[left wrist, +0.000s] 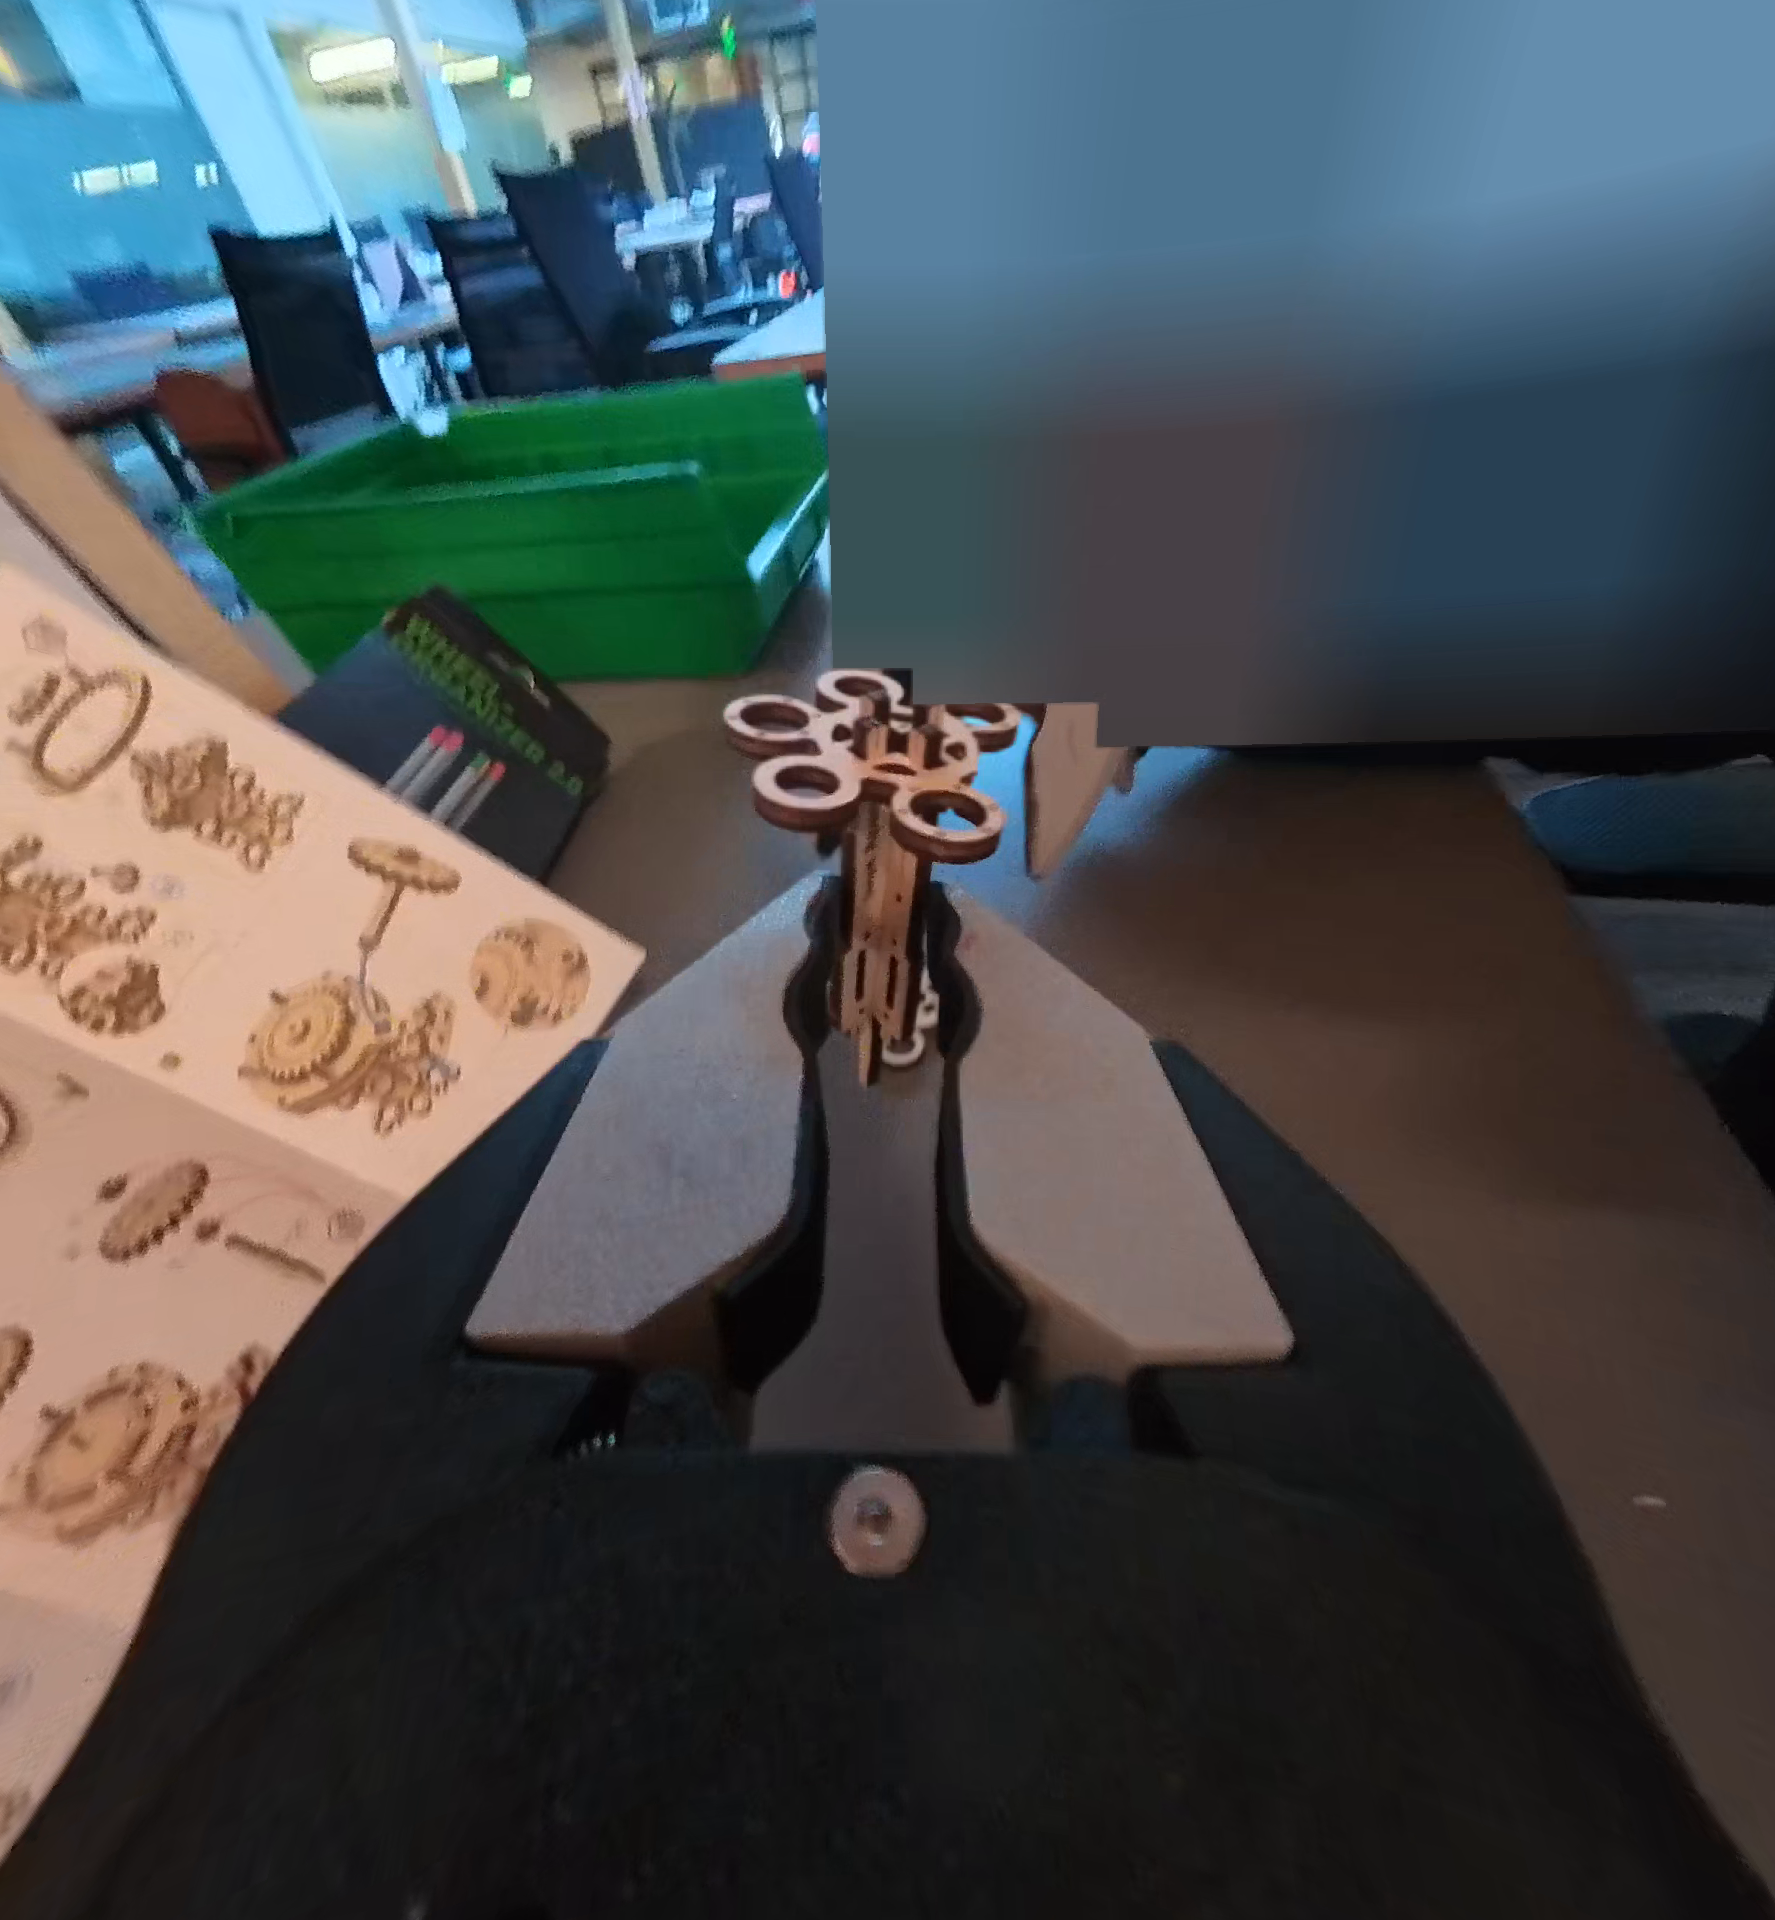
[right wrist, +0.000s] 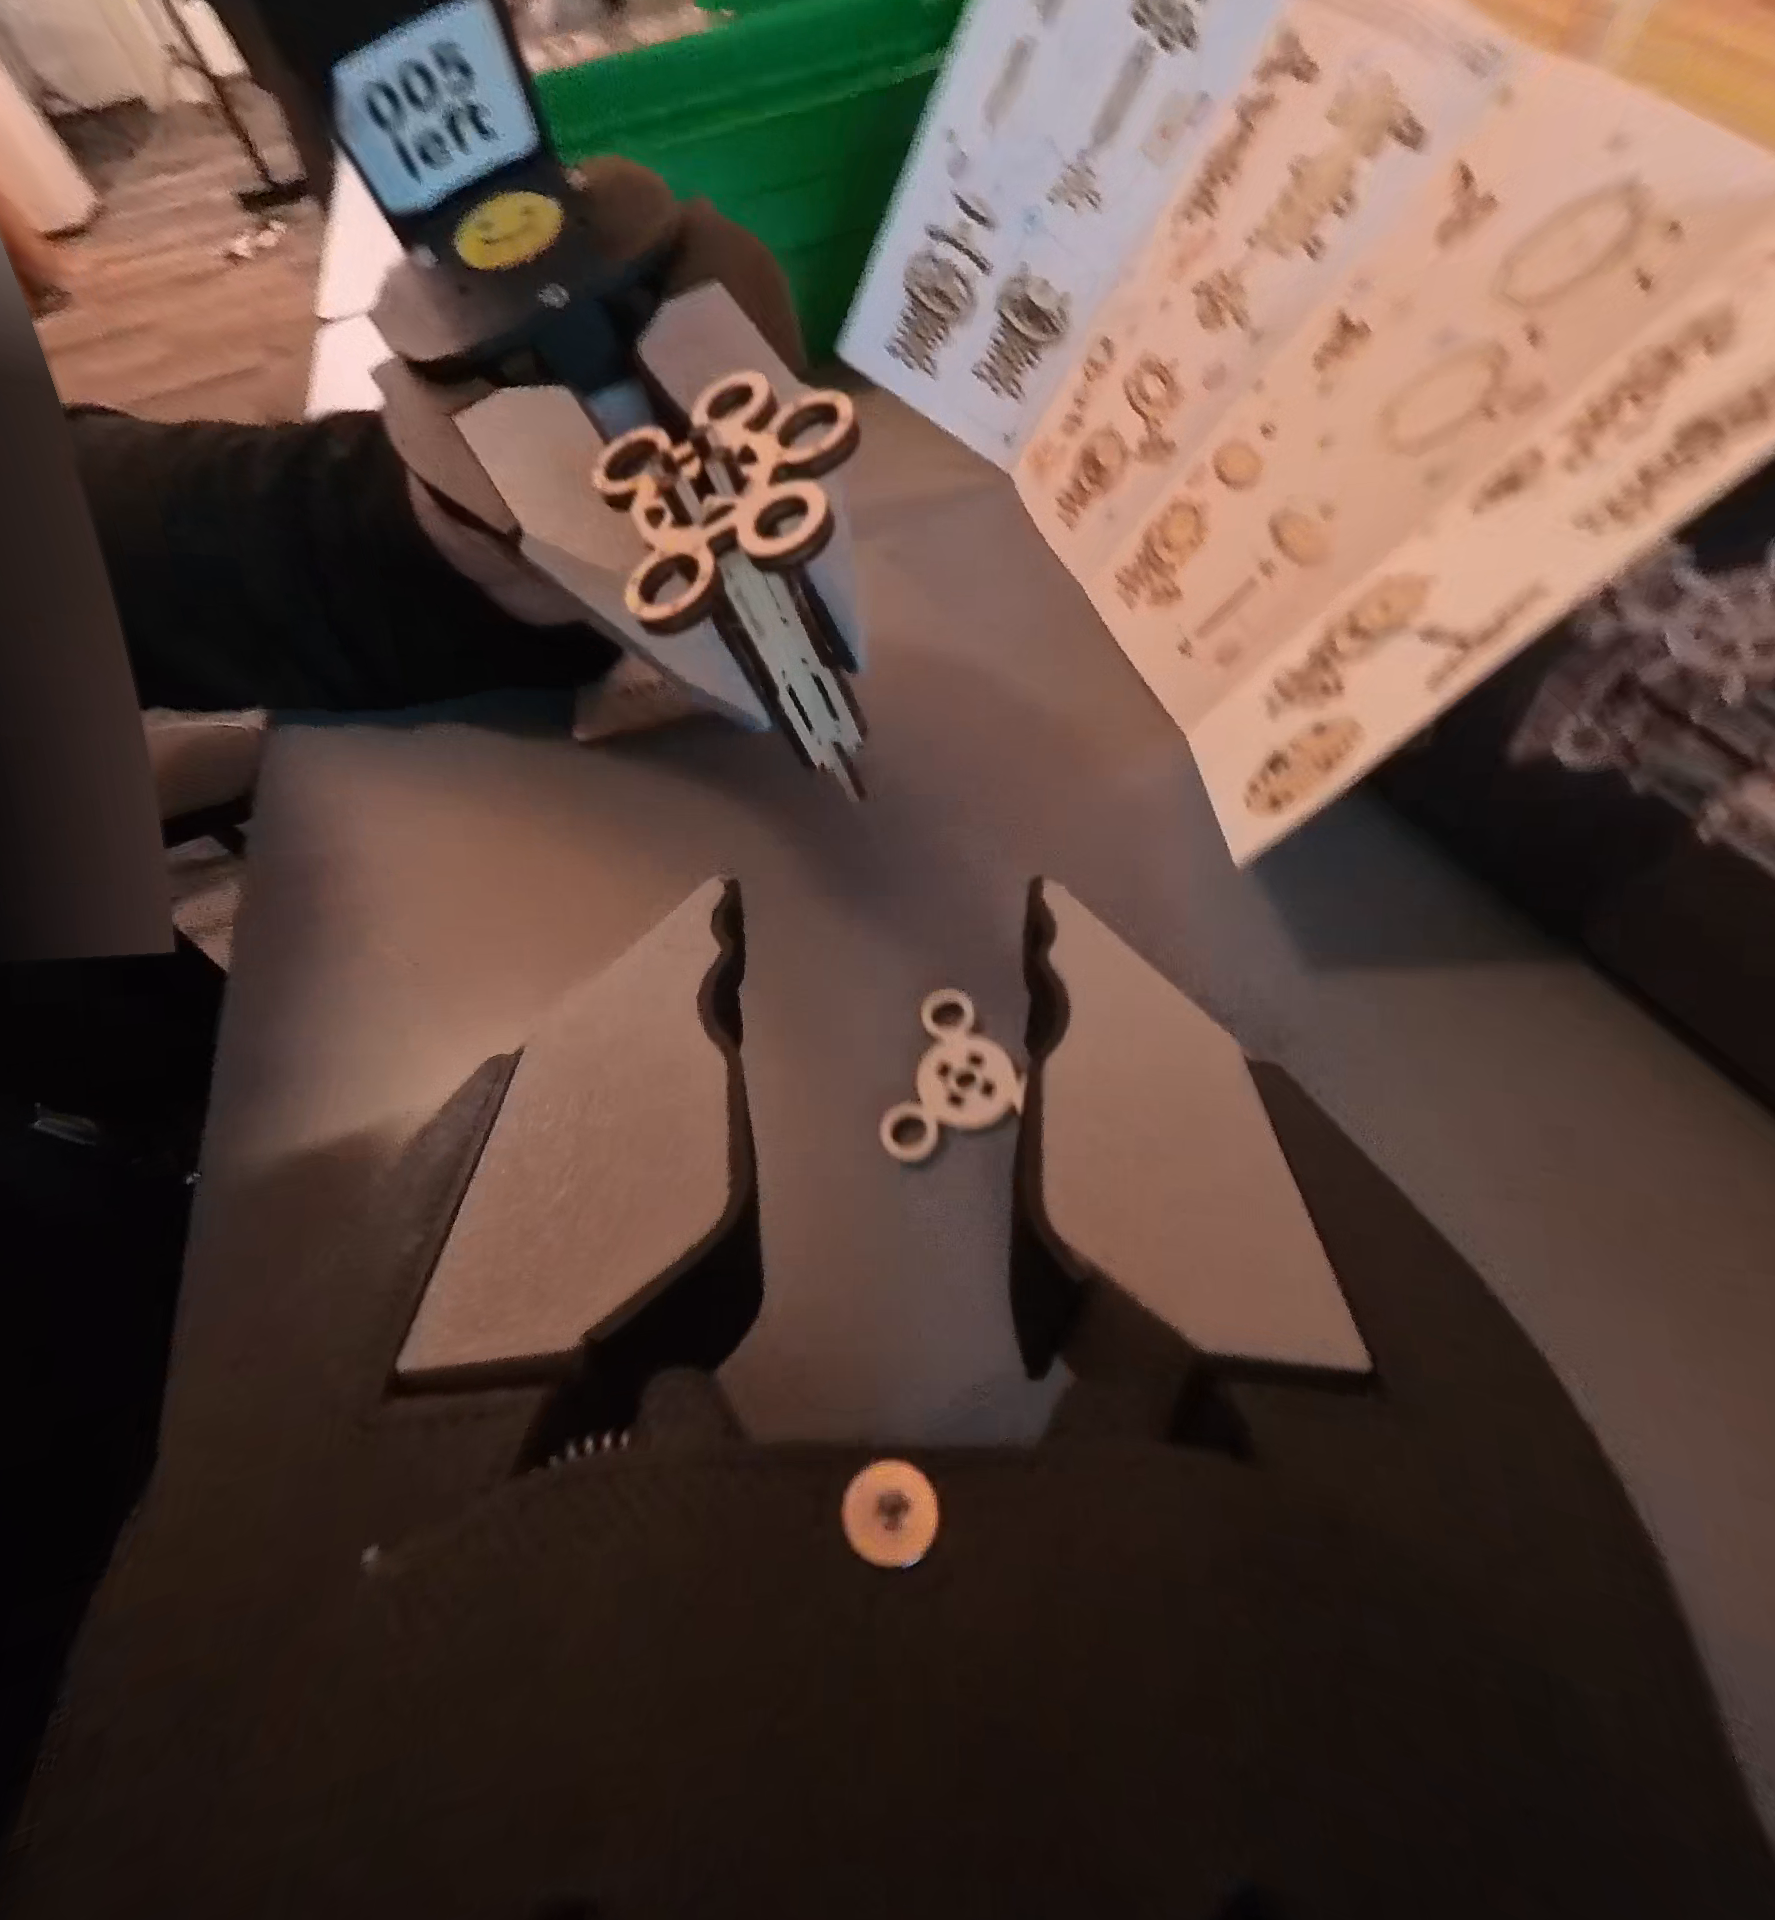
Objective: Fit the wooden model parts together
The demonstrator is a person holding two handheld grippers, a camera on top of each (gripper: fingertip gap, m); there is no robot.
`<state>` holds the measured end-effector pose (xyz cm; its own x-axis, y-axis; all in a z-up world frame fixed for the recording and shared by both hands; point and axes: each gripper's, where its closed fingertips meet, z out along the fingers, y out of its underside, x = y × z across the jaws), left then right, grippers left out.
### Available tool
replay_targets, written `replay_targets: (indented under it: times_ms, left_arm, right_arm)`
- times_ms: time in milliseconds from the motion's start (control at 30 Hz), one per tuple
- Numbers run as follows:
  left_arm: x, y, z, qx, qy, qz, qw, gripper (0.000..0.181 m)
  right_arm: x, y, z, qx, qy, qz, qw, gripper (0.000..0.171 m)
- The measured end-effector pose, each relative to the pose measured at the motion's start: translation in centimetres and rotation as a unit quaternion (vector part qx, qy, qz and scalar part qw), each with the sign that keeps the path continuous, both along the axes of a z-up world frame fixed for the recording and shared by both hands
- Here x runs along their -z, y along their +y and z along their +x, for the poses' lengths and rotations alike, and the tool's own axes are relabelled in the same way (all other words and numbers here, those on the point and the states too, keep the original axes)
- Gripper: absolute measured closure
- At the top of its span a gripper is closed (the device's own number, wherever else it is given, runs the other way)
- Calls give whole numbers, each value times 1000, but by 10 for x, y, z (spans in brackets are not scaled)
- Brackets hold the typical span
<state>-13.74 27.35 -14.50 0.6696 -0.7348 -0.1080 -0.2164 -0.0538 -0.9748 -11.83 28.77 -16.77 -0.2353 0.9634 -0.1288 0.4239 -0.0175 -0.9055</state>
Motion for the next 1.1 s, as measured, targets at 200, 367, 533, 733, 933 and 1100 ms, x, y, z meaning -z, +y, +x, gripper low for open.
replay_targets:
  times_ms: [200,367,533,733,933,1100]
  left_arm:
    - [9,7,-13,-23,-39,-70,997,168]
    - [9,7,-12,-23,-35,-65,997,168]
    - [5,8,-13,-25,-38,-47,998,168]
    - [4,8,-13,-24,-39,-43,998,168]
    - [4,8,-13,-23,-42,-45,998,168]
    - [-1,10,-17,-25,-75,-54,995,168]
  right_arm:
    - [33,11,19,58,-80,-3,995,118]
    - [51,14,21,71,-139,43,987,120]
    - [62,23,13,98,-166,84,978,123]
    - [67,25,7,104,-175,83,976,122]
    - [67,19,6,71,-162,99,979,132]
    - [67,19,7,81,-162,85,980,126]
